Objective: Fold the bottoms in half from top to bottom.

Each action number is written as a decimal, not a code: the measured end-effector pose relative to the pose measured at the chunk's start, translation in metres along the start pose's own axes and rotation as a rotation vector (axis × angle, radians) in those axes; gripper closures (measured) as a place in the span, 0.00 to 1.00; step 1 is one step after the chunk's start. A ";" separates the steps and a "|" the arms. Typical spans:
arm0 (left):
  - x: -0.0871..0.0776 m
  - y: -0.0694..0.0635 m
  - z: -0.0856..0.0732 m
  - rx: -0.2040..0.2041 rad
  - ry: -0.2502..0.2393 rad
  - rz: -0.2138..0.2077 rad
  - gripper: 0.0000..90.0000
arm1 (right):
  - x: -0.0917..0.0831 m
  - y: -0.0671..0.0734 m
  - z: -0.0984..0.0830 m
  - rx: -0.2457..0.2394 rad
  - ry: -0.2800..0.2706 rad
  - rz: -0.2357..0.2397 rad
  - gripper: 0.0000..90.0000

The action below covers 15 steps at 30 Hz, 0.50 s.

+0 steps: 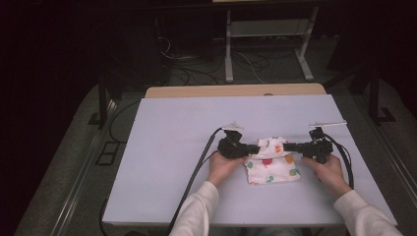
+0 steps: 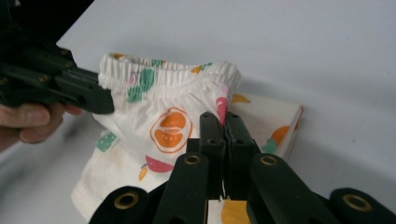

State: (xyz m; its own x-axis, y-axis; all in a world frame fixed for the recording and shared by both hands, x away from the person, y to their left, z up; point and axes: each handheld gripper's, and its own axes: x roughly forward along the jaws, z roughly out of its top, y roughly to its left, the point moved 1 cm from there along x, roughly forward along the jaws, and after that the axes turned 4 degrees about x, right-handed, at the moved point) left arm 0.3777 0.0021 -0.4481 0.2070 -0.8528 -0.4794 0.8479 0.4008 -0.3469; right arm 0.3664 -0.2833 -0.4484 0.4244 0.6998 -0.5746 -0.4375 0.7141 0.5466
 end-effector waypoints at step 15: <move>0.002 0.000 -0.009 0.033 0.031 -0.016 0.96 | -0.002 0.011 0.019 -0.061 -0.010 0.021 0.57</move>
State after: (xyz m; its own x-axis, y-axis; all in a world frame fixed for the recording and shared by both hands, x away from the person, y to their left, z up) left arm 0.3734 0.0031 -0.4561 0.1786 -0.8481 -0.4989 0.8667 0.3756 -0.3283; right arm 0.3756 -0.2765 -0.4291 0.4225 0.7148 -0.5572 -0.4934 0.6971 0.5201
